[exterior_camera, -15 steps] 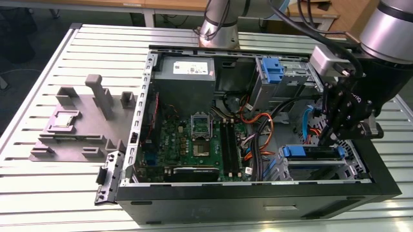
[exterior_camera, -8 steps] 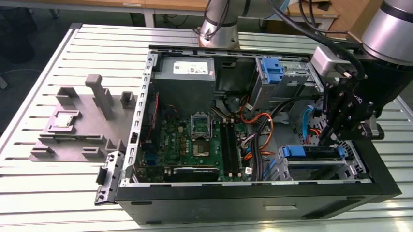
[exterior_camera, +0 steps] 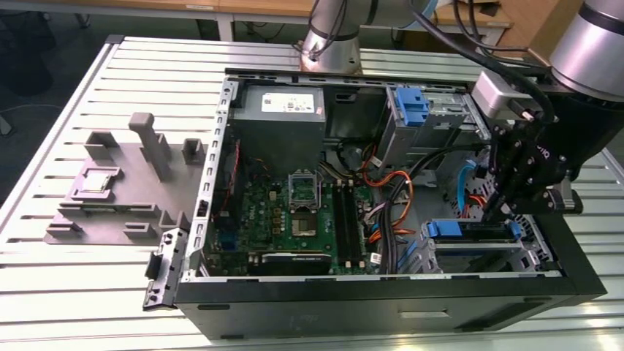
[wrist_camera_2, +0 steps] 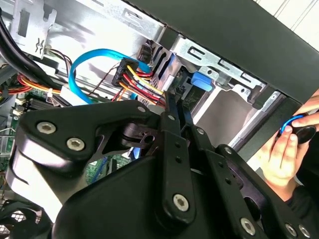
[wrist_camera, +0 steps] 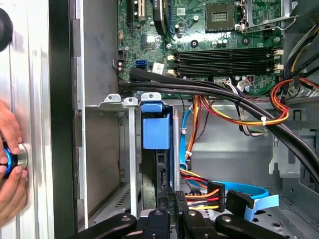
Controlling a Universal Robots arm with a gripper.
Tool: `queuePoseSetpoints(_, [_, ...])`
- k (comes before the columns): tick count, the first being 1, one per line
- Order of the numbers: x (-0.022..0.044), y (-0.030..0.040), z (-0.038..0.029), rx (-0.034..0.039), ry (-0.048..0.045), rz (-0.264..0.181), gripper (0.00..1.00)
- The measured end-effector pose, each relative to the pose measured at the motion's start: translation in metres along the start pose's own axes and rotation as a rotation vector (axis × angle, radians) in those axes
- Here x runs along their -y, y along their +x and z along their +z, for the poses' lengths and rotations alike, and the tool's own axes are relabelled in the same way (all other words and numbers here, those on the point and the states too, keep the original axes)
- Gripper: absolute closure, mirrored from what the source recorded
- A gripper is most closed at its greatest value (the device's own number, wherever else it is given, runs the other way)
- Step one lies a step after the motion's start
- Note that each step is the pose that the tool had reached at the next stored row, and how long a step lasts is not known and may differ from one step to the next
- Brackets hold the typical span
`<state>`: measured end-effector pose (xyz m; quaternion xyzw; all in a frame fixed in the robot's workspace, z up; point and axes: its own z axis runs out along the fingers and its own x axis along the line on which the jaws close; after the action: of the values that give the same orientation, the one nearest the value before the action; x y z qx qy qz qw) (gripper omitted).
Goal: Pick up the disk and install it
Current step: 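Insert the first disk wire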
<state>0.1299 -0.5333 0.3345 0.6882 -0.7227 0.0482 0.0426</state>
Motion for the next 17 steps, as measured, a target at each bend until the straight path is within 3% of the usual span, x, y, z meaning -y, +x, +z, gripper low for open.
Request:
queuePoseSetpoints(9, [0.0002,0.0039,0.0005,0.0106,-0.0025,0.016,0.84])
queuePoseSetpoints(17, [0.0005,0.0061,0.0009,0.0116,-0.0038,0.026,0.84])
